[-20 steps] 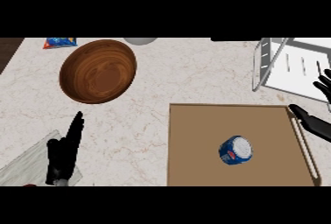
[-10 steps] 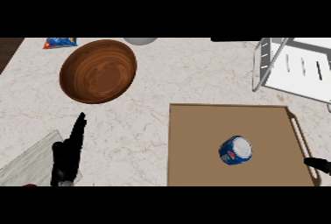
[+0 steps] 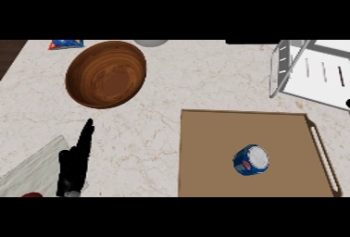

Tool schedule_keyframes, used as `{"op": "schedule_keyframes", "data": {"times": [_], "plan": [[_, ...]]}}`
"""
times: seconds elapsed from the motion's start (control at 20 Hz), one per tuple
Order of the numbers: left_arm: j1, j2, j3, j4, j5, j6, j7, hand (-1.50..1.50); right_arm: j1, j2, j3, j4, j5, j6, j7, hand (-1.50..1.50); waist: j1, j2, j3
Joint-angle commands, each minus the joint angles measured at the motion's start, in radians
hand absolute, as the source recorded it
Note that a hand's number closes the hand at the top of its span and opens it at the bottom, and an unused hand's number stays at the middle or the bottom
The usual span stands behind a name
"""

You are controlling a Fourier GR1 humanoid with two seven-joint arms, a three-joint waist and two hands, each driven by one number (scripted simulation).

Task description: Pick the can from the tray and place it in the tiered basket

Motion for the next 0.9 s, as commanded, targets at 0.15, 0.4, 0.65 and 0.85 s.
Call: {"op": "schedule_keyframes", "data": {"times": [0.15,0.4,0.65,0.85], "plan": [[-0.01,-0.024,-0.016,0.002,-0.021,0.002,0.043,0.0,-0.103,0.045,0.25,-0.187,0.286,-0.086,0.372,-1.5,0.02,0.006,-0.001],[-0.029,-0.062,-0.01,0.05,-0.054,0.018,0.008,0.0,-0.222,0.148,0.398,-0.034,0.463,-0.026,0.375,-1.5,0.016,0.006,0.001],[0.0,-0.025,-0.003,-0.044,-0.042,-0.004,0.068,0.0,-0.262,0.184,0.529,0.001,0.561,0.053,0.503,-1.5,0.019,0.004,0.001],[-0.033,-0.039,0.016,0.06,-0.034,-0.041,0.005,0.0,-0.403,0.232,0.552,0.026,0.508,0.179,0.646,-1.5,0.022,0.007,-0.001]]}}
